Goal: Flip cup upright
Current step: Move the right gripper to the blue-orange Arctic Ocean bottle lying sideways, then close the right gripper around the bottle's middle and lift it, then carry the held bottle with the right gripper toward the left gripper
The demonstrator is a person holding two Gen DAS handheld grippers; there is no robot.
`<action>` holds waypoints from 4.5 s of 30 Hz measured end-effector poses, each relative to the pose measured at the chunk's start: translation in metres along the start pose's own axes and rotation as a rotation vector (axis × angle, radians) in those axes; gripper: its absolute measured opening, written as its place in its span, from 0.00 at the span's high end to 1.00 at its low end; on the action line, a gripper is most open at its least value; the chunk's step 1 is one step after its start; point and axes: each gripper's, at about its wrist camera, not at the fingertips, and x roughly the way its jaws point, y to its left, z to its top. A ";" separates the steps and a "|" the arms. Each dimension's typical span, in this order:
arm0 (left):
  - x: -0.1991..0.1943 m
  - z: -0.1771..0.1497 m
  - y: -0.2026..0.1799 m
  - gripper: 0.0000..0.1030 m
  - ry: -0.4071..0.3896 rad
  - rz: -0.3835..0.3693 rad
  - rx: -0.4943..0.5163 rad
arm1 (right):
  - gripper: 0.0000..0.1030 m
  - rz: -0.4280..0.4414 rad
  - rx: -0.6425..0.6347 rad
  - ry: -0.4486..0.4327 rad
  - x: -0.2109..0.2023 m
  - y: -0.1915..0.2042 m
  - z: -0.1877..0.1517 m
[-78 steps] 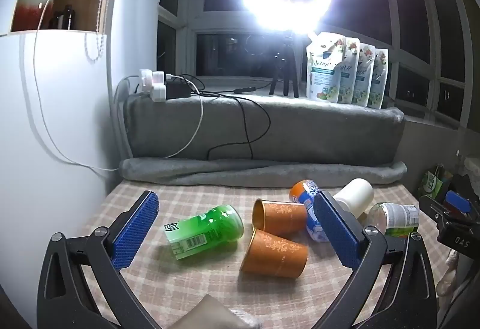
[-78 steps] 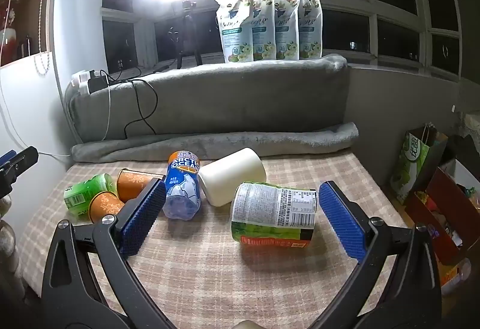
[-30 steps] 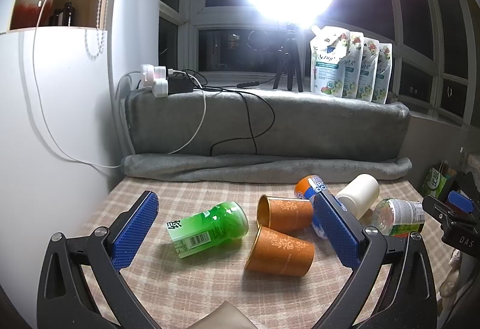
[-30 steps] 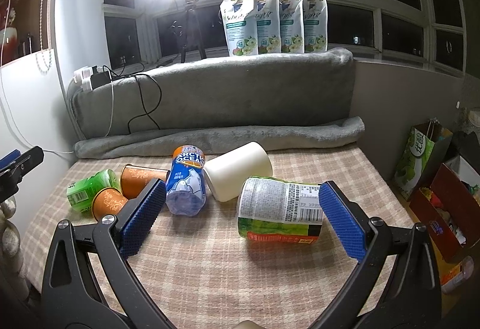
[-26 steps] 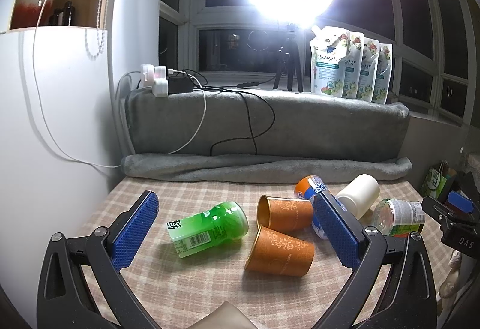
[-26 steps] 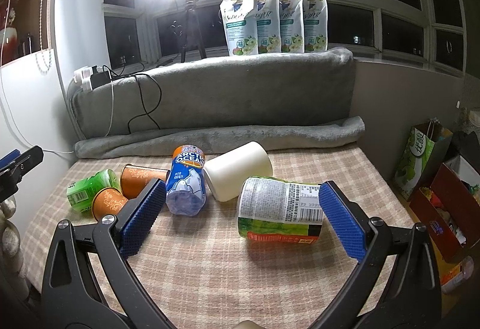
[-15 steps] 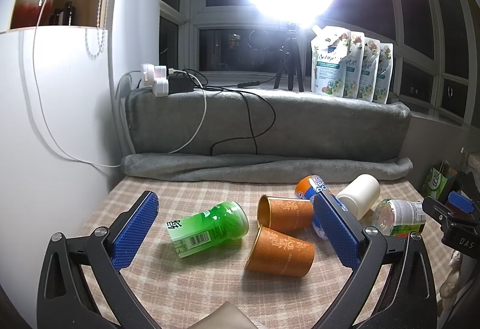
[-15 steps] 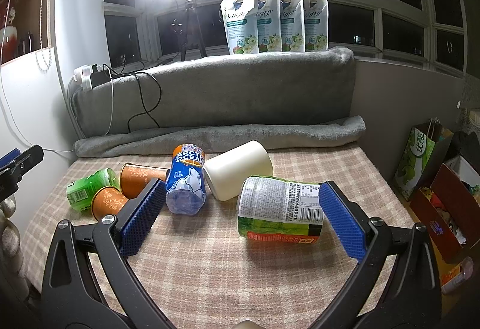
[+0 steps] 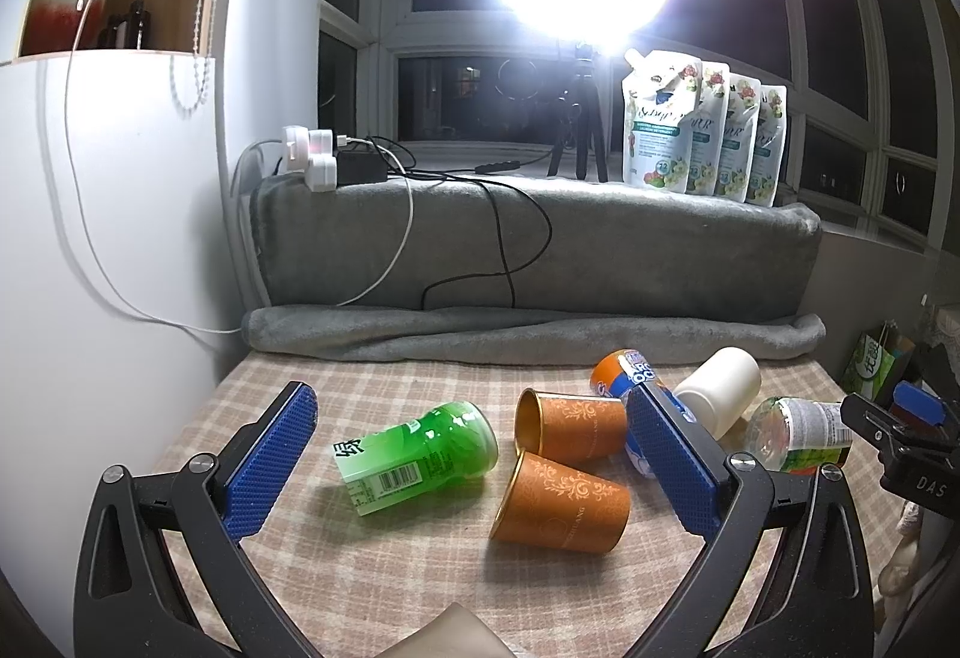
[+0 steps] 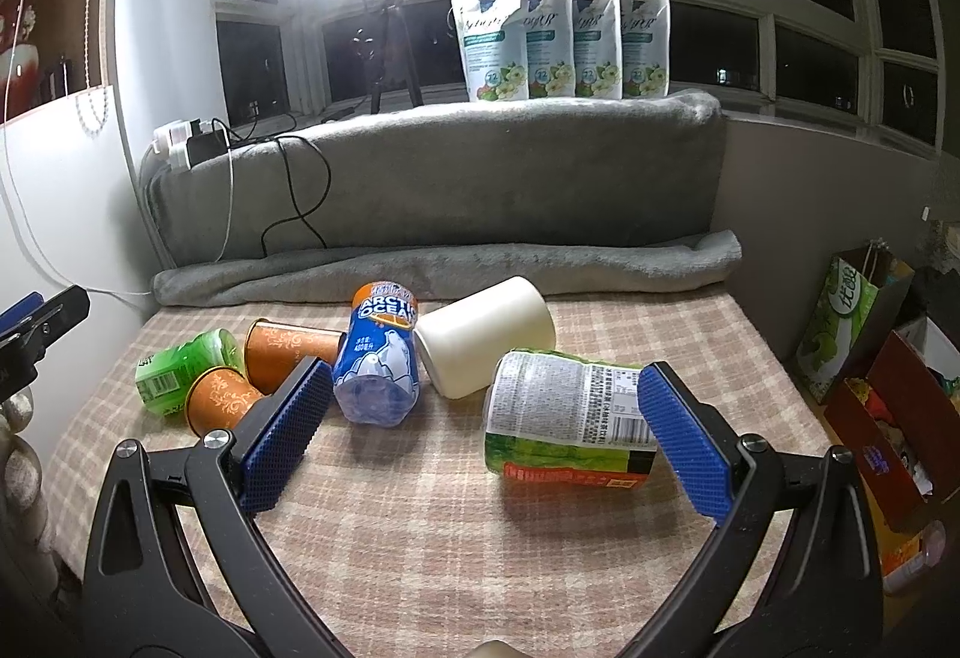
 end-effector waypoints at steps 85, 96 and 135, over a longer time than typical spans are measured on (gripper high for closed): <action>0.013 -0.046 0.071 0.01 0.206 0.029 -0.187 | 0.40 0.301 -0.076 0.619 0.247 0.058 0.077; -0.001 -0.041 0.067 0.01 0.175 0.022 -0.172 | 0.41 0.376 -0.018 0.481 0.183 0.035 0.095; -0.007 -0.050 0.048 0.01 0.218 -0.057 -0.160 | 0.34 0.540 0.131 0.701 0.122 0.029 -0.030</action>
